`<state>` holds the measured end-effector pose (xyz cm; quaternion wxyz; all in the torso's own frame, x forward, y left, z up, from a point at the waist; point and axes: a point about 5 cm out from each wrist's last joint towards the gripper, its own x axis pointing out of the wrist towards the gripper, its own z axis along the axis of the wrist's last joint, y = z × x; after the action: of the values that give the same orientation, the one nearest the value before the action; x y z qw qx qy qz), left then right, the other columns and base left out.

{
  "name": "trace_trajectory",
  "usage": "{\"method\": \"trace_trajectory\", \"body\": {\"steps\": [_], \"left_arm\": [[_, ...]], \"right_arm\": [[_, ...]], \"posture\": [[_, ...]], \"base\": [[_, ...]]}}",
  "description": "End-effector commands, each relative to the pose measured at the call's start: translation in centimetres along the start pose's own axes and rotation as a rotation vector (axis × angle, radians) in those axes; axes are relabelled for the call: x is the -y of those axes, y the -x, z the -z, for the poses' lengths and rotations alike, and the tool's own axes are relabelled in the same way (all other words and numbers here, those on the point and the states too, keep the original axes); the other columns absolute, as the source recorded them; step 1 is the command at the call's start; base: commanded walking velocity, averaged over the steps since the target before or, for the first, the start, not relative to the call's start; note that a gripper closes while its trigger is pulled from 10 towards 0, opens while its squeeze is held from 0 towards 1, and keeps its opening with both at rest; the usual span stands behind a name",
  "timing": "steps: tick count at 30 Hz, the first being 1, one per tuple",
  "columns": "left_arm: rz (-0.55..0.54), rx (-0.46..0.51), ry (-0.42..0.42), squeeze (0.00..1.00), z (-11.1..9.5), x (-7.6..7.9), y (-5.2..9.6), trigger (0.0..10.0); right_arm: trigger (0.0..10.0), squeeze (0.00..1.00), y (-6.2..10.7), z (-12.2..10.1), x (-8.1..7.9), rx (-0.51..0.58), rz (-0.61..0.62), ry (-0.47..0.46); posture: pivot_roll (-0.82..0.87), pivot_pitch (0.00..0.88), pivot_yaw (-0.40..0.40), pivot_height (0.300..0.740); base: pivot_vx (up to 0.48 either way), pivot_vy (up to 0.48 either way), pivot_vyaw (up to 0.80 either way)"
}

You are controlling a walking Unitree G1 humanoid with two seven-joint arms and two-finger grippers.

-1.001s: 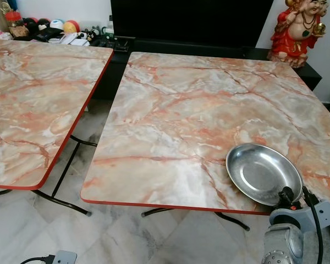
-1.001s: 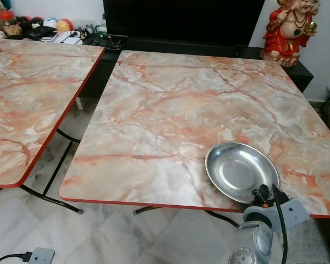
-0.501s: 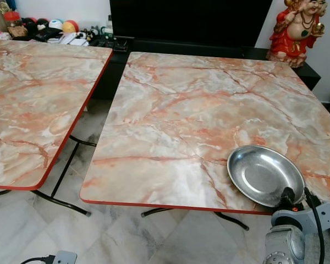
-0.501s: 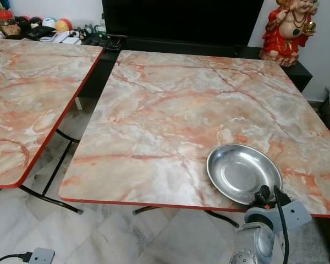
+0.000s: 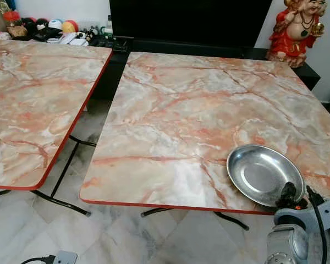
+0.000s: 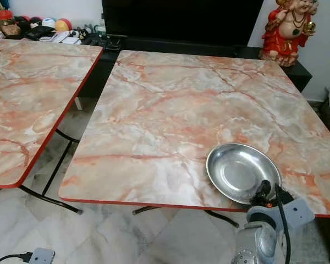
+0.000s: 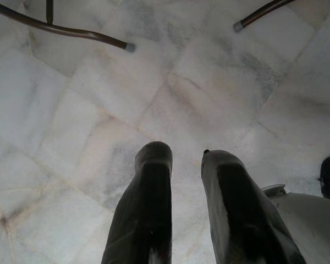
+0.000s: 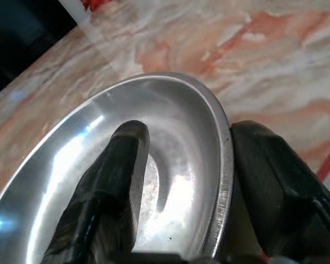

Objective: Setting the table

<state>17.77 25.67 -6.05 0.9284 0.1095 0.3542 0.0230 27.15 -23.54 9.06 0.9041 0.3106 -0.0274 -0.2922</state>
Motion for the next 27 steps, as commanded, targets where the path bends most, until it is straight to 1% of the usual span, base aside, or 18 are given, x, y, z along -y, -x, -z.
{"method": "trace_trajectory", "body": {"steps": [1,3,5,9,13,14,15,16,18,20,21,22,24,27], "left_arm": [[0.009,-0.029,-0.008,0.0,0.9,0.2,0.3,10.0],[0.008,-0.028,-0.008,0.0,0.9,0.2,0.3,10.0],[0.006,-0.028,-0.007,0.0,0.9,0.2,0.3,10.0],[0.005,-0.026,-0.003,0.0,0.8,0.2,0.3,10.0],[0.007,-0.026,-0.002,0.0,0.8,0.3,0.3,10.0],[0.007,-0.026,-0.002,0.0,0.8,0.2,0.3,10.0],[0.007,-0.026,-0.002,0.0,0.8,0.2,0.3,10.0],[0.007,-0.026,-0.002,0.0,0.8,0.2,0.3,10.0],[0.001,-0.027,0.002,0.0,0.8,0.0,0.3,10.0],[-0.01,-0.03,0.009,0.0,0.7,-0.3,0.3,10.0],[-0.021,-0.035,0.012,0.0,0.7,-0.6,0.3,10.0],[-0.027,-0.035,0.016,0.0,0.7,-0.8,0.3,10.0],[-0.03,-0.035,0.016,0.0,0.7,-1.0,0.3,10.0],[-0.039,-0.033,0.02,0.0,0.5,-1.3,0.3,10.0]], "right_arm": [[10.0,0.0,0.2,-0.3,0.5,0.015,0.022,0.011],[10.0,0.0,0.3,-0.4,0.6,0.02,0.027,0.012],[10.0,0.0,0.3,-0.8,0.6,0.05,0.028,0.026],[10.0,0.0,0.4,-2.3,-0.4,0.134,-0.039,0.097],[10.0,0.0,0.5,-2.9,-0.6,0.154,-0.049,0.14],[10.0,0.0,0.5,-3.0,-0.6,0.161,-0.058,0.157],[10.0,0.0,0.4,-3.3,-0.9,0.173,-0.092,0.217],[10.0,0.0,0.4,-3.3,-0.9,0.173,-0.092,0.217],[10.0,0.0,0.1,-3.9,-2.0,0.191,-0.21,0.343],[10.0,0.0,-0.2,-3.9,-2.8,0.184,-0.296,0.423],[10.0,0.0,-0.5,-3.7,-3.5,0.145,-0.392,0.477],[10.0,0.0,-0.9,-3.2,-3.8,0.103,-0.443,0.579],[10.0,0.0,-1.1,-2.9,-4.2,0.058,-0.502,0.576],[10.0,0.0,-1.1,-2.2,-4.9,0.036,-0.576,0.617]], "posture": [[0.06,0.131,-0.081,0.74],[0.06,0.13,-0.081,0.74],[0.06,0.13,-0.081,0.74],[0.06,0.131,-0.078,0.74],[0.06,0.13,-0.077,0.74],[0.06,0.13,-0.077,0.74],[0.06,0.13,-0.076,0.74],[0.06,0.13,-0.076,0.74],[0.06,0.129,-0.076,0.74],[0.05,0.13,-0.075,0.74],[0.05,0.13,-0.074,0.74],[0.05,0.129,-0.075,0.74],[0.05,0.128,-0.078,0.74],[0.05,0.12,-0.08,0.74]], "base": [[0.0,0.0,0.0],[0.0,0.0,0.0],[0.0,0.0,0.0],[0.0,0.0,0.0],[0.0,0.0,0.0],[0.0,0.0,0.0],[0.0,0.0,0.0],[0.0,0.0,0.0],[0.0,0.0,0.0],[0.0,0.0,0.0],[0.0,0.0,0.0],[0.0,0.0,0.0],[0.0,0.0,0.0],[0.0,0.0,0.0]]}}
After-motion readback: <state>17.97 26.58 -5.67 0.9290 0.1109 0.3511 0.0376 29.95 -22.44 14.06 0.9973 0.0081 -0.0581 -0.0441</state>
